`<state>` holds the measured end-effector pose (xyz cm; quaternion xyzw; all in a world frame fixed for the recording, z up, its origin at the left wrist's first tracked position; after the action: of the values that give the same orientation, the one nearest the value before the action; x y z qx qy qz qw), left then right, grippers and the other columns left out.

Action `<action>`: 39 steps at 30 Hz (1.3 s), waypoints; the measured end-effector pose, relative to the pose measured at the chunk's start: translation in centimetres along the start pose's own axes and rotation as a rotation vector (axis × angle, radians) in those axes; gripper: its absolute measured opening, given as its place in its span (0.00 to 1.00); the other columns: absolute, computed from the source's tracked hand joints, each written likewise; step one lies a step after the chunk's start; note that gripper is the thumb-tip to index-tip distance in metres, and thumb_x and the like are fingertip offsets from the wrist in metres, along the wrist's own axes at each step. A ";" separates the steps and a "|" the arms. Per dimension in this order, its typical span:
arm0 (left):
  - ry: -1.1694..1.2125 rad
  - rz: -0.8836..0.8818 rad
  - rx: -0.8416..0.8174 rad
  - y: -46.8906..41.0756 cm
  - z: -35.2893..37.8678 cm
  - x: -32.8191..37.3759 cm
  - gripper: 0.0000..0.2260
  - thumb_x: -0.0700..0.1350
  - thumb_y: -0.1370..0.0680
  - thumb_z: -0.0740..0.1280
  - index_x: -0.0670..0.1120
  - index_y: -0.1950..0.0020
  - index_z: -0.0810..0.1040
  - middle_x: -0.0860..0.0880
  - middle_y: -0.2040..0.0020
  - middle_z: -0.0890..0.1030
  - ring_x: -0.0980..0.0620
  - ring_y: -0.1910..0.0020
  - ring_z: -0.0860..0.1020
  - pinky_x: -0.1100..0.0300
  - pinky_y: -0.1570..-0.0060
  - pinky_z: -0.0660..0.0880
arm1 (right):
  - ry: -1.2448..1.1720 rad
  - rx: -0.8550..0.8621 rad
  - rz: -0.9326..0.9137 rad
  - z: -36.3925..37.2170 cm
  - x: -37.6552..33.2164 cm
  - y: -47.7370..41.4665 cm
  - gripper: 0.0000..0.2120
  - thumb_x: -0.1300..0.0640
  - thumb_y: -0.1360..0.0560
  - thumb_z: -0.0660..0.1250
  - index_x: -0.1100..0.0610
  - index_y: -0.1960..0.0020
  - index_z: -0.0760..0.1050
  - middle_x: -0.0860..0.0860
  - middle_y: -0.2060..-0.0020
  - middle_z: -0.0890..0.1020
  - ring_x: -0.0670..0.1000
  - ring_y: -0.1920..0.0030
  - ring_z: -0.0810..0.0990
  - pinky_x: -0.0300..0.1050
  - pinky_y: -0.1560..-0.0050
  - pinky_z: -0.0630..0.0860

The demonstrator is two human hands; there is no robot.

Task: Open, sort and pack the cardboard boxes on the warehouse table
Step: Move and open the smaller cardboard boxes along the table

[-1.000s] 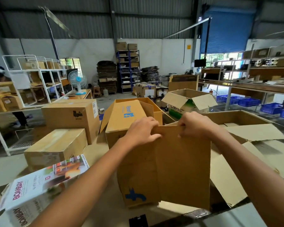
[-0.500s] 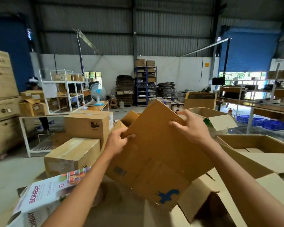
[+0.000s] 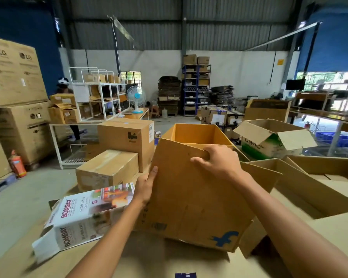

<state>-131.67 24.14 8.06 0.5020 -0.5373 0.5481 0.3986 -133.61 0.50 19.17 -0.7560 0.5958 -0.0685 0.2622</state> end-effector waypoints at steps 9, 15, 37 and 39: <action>0.051 -0.170 0.264 3.5 -2.1 -6.8 0.32 0.68 0.22 0.58 0.48 0.26 0.67 0.51 0.30 0.71 0.46 0.28 0.67 0.50 0.27 0.62 | 0.058 -0.143 0.026 5.4 0.1 0.2 0.23 0.33 0.24 0.62 0.51 0.46 0.79 0.48 0.54 0.82 0.49 0.56 0.81 0.48 0.54 0.83; -0.002 -0.143 0.395 4.1 -3.1 -7.7 0.10 0.53 0.17 0.61 0.50 0.48 0.78 0.52 0.53 0.78 0.52 0.49 0.76 0.56 0.44 0.68 | 0.103 -0.121 0.059 7.8 1.2 0.6 0.22 0.32 0.23 0.59 0.49 0.46 0.78 0.47 0.53 0.82 0.49 0.51 0.80 0.55 0.40 0.77; -0.304 -0.088 -0.787 6.3 -7.4 3.5 0.25 0.66 0.28 0.71 0.46 0.45 0.82 0.43 0.39 0.81 0.46 0.39 0.79 0.45 0.38 0.72 | 0.033 -0.218 0.072 2.9 -0.5 12.5 0.20 0.33 0.27 0.67 0.50 0.52 0.83 0.47 0.59 0.84 0.48 0.58 0.80 0.47 0.56 0.81; -0.631 -0.052 -0.903 8.5 -5.5 3.2 0.20 0.63 0.26 0.69 0.56 0.37 0.79 0.57 0.38 0.80 0.59 0.37 0.76 0.53 0.33 0.72 | -0.009 -0.378 0.080 2.9 -0.5 14.2 0.17 0.37 0.28 0.71 0.49 0.49 0.82 0.47 0.54 0.84 0.47 0.55 0.80 0.46 0.54 0.80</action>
<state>-141.16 28.41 10.02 0.4341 -0.7998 0.0760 0.4076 -144.83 -0.25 10.00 -0.7677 0.6266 0.0586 0.1210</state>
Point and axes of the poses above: each hand's wrist, its own y-axis away from the middle knuckle, its own z-axis out of the palm, x = y × z, the point moved 2 cm from there along -y, towards the middle knuckle
